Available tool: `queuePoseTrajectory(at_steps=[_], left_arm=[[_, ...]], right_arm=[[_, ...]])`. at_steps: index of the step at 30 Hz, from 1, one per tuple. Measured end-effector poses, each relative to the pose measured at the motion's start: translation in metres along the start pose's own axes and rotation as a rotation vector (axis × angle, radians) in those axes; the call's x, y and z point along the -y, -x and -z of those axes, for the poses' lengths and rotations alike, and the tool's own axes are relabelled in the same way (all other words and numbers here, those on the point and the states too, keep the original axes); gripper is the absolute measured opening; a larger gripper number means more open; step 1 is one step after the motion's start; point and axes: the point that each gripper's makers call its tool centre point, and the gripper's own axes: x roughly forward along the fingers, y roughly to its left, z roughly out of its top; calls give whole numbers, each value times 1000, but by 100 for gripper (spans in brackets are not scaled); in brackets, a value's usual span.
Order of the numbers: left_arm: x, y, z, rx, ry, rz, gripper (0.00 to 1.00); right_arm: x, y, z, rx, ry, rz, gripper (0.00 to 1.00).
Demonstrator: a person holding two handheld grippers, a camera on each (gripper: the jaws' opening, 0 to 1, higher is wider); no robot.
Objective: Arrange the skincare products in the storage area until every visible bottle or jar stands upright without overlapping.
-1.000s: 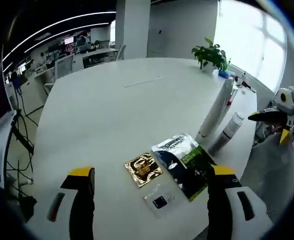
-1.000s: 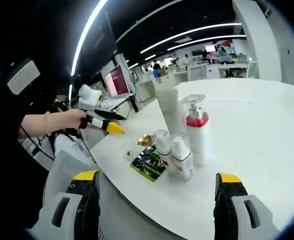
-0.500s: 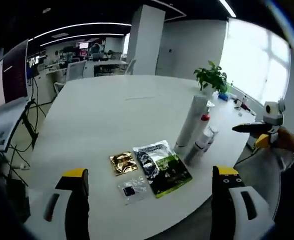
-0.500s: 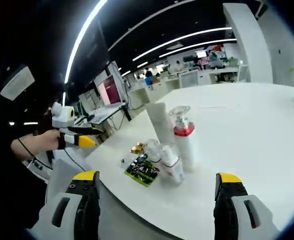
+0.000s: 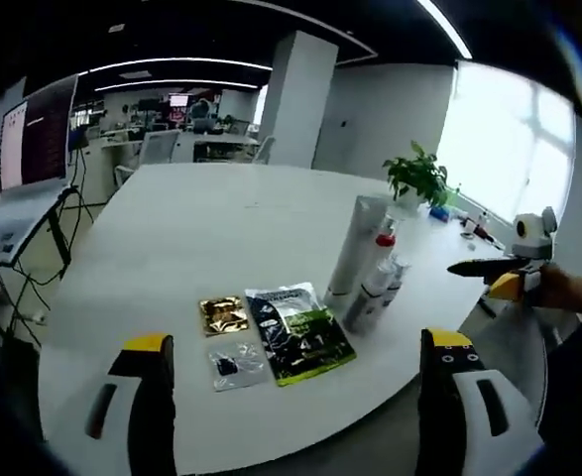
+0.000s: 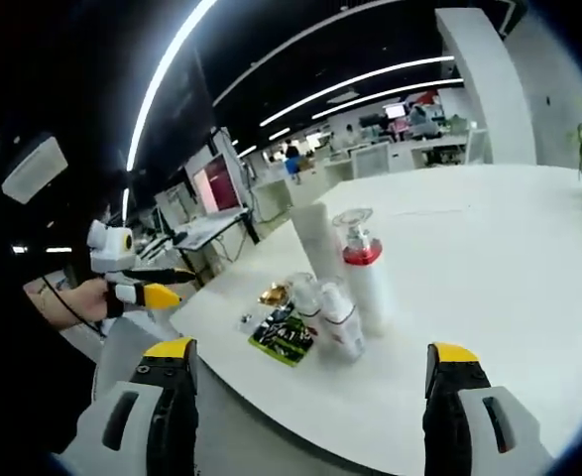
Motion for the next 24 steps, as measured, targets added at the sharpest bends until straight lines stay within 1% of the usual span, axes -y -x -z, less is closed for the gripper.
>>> queuePoseTrajectory(at_steps=[1,2,4,5,7,11,17,24], left_arm=[[0,-1,-4,22,-12,-4,99],[-3,-2,-8,47,-1,3,99],[-7,-4,-3,26,40,2,99],[-12,-5,1,17,36,-4,99],[-8,-3,0,15,36,-13,99],[-9,-4,0,27,42,-12,99],[-13,-5,4,20,33,-20,99],[-13,-5,5,15,29,-18,99]], right_arm=[[2,0,3,-7,4,3,99],[4,0,4,-10,2,5,99],[4,1,1,2,-8,5,99],[5,1,0,6,-16,5,99],[5,1,2,-3,-14,8,99],[3,0,5,-13,-2,6,99],[5,-1,5,-21,-15,5,99],[7,0,6,-19,-29,10,98]])
